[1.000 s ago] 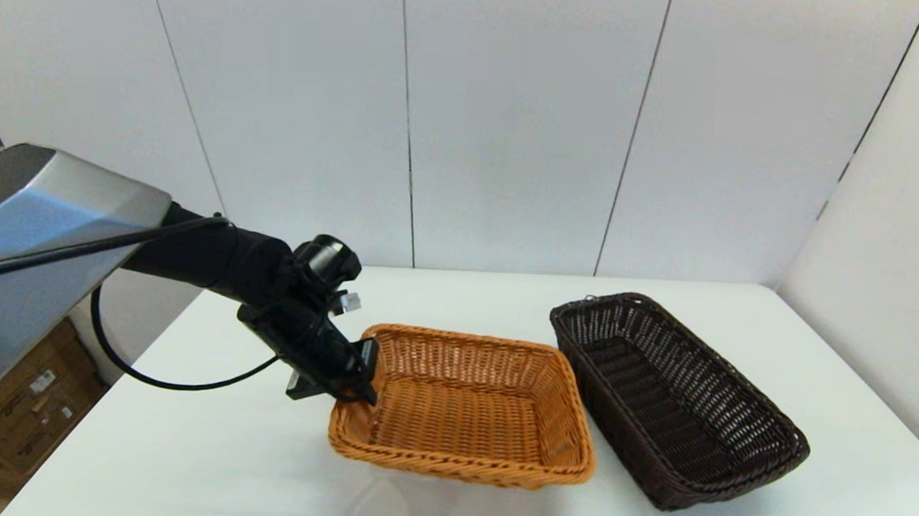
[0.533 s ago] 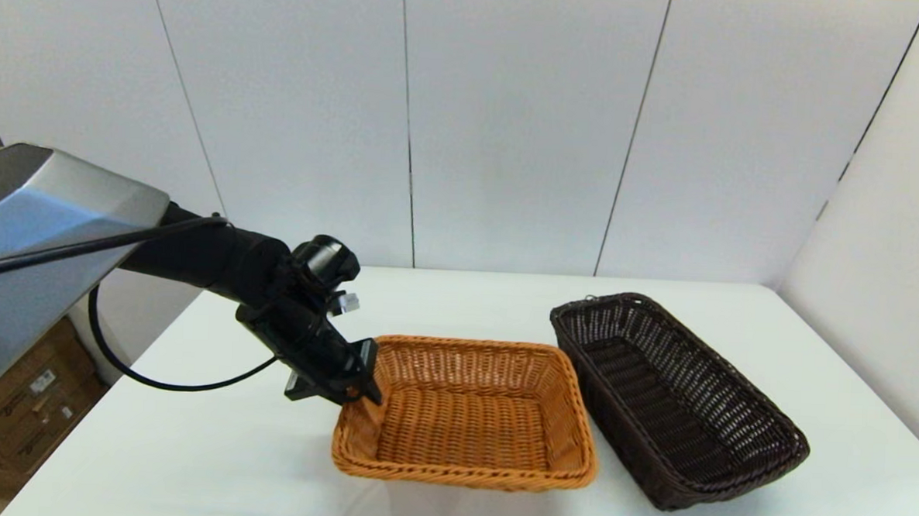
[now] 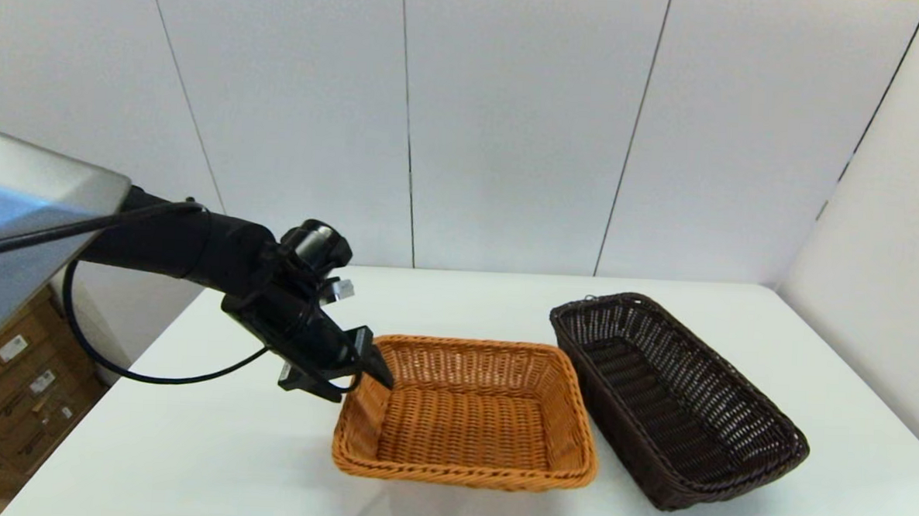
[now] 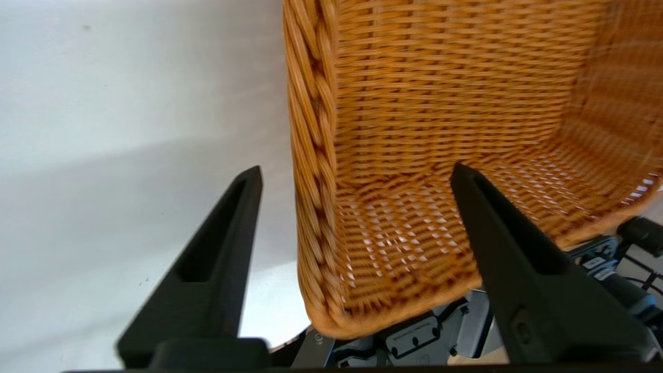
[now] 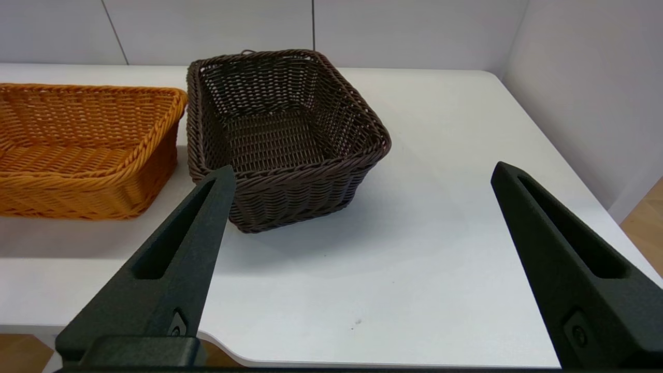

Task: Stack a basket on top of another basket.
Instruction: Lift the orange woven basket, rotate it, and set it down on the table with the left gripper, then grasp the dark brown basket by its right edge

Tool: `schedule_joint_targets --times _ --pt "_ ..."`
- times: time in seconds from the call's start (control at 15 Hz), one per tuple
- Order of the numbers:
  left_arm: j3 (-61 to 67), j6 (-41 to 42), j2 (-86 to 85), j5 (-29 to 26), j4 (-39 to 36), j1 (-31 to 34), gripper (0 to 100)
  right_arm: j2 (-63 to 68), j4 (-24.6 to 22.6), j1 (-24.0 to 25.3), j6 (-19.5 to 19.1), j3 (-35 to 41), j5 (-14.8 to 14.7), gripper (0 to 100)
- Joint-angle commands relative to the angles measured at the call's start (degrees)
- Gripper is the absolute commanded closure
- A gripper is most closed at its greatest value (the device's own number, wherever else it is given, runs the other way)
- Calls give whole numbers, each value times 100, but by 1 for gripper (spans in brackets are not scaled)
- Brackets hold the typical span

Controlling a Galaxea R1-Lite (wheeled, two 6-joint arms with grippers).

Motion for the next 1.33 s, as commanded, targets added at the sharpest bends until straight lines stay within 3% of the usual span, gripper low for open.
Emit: schedule_joint_targets --times 0.07,0.67,1.07,1.33 --pt "26 14 -540 -2 289 223 0 -6 -1 2 2 0 0 0" --pt "368 374 -1911 95 675 1181 0 -6 -1 2 -6 0 0 0" --pt "1493 708 -3651 104 632 1937 0 -6 -1 2 -6 0 0 0" --pt "2214 691 -4987 95 632 1963 0 -6 -1 2 -6 0 0 0"
